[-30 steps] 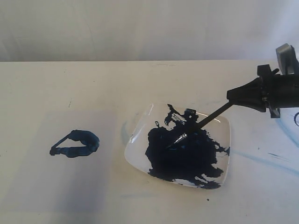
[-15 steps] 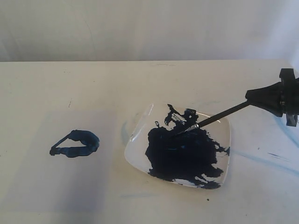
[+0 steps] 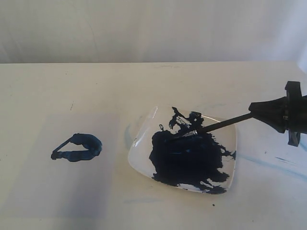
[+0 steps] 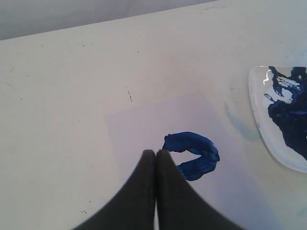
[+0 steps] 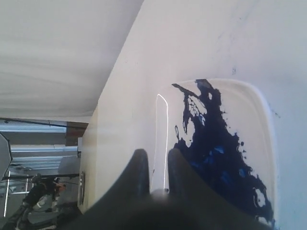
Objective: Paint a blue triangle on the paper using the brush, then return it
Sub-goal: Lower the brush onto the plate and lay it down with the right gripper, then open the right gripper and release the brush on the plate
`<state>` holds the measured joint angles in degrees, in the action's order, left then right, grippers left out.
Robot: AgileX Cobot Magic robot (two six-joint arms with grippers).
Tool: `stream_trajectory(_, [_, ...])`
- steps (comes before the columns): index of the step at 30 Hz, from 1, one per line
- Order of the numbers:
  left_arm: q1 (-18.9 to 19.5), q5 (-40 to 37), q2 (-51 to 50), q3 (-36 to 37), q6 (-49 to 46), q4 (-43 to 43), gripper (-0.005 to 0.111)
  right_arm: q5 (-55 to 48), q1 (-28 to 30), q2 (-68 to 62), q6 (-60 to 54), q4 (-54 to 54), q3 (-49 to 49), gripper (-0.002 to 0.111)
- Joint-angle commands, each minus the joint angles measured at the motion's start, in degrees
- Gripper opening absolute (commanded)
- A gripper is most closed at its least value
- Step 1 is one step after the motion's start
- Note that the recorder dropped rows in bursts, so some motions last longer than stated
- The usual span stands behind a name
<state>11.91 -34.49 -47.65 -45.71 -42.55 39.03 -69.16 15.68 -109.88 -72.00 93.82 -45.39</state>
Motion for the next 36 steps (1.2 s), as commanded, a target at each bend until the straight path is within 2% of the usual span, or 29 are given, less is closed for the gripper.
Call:
stream_trajectory(1, [0.0,-1.1,0.3,0.4,0.2,1.2,0.000,-0.8,0.3,-0.1,-1.3,4.0,2.9,0.000])
stream_trajectory(9, [0.0,-1.1,0.3,0.4,0.2,1.2,0.000,1.5,0.3,-1.9,-1.4,6.1,6.2,0.000])
stream_trajectory(32, [0.0,-1.1,0.3,0.4,0.2,1.6,0.000,9.1,0.3,-6.2,-1.1,6.1,6.2,0.000])
stream_trajectory(34, [0.0,-1.1,0.3,0.4,0.2,1.6,0.000,9.1,0.3,-6.2,-1.1,6.1,6.2,0.004])
stream_trajectory(36, [0.0,-1.1,0.3,0.4,0.2,1.6,0.000,9.4,0.3,-6.2,-1.1,6.1,6.2,0.015])
